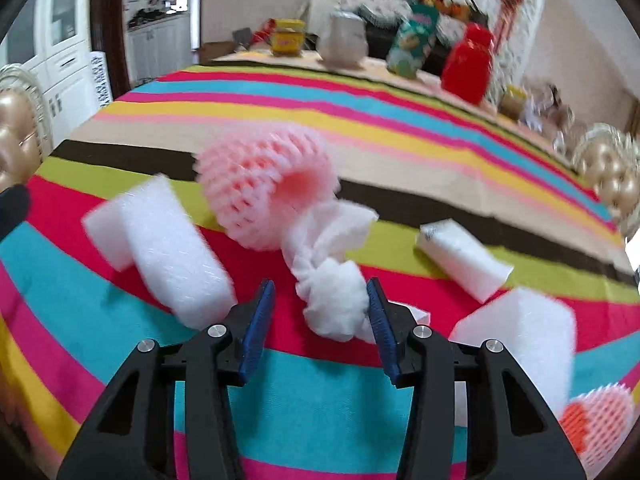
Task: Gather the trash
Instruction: 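Grasp the crumpled white tissue with the right tool and lift it, then bring the left tool around the white foam block while the right tool holds the tissue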
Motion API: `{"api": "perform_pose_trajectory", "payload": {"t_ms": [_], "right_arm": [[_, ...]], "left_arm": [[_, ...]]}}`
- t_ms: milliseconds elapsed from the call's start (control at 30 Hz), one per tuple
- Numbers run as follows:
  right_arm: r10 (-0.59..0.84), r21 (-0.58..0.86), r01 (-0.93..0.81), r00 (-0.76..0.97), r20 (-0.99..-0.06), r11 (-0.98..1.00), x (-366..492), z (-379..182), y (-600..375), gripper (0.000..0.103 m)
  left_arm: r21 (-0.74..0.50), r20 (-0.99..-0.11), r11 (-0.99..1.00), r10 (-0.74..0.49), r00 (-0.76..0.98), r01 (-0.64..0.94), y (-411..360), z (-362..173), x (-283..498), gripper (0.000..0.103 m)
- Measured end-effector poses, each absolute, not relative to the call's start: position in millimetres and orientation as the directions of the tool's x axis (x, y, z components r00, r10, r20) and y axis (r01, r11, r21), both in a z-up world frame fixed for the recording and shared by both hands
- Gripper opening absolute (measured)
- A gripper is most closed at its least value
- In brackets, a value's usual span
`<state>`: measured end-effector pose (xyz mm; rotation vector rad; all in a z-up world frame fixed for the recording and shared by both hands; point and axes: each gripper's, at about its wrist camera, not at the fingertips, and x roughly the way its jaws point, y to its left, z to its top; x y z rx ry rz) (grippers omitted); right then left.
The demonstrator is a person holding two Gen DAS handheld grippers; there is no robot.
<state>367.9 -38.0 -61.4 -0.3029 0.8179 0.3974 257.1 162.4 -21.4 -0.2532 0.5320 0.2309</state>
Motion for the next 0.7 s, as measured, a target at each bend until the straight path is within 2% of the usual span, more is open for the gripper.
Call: {"api": "perform_pose_trajectory", "payload": {"t_ms": [33,67,100,133,400,700], "right_arm": [[0.235,-0.086,-0.452,0.606,-0.760,0.888,370.0,-64.6,-40.7,0.044],[0.243,-0.075,-0.453,0.603,-0.759,0.888,369.3,-64.2,-42.0,0.039],[0.253,-0.069,-0.453,0.611,-0.750,0.889,366.9,-61.6,-42.6,0.029],[0.277,-0.053,-0.467,0.608,-0.744,0.883,363.8,-57.8,-44.4,0.027],[0.354,-0.028,-0.502,0.646,-0.677,0.864,315.4,-25.2,-75.6,0.026],[0.426,0.036,-0.517,0.662,-0.616,0.855,247.0,-13.3,-130.6,0.026]], "left_arm": [[-0.174,-0.527,0.945,0.149,0.837,-0.278,162.7,-21.7,257.0,0.097],[-0.171,-0.528,0.946,0.147,0.837,-0.274,161.7,-22.0,257.6,0.097],[-0.166,-0.530,0.949,0.143,0.836,-0.267,160.4,-22.2,258.5,0.097],[-0.163,-0.533,0.952,0.137,0.835,-0.261,159.4,-22.7,259.0,0.097],[-0.136,-0.542,0.969,0.101,0.834,-0.206,147.3,-25.5,262.4,0.097],[-0.147,-0.558,0.977,0.045,0.828,-0.152,130.8,-27.3,265.0,0.097]]}}
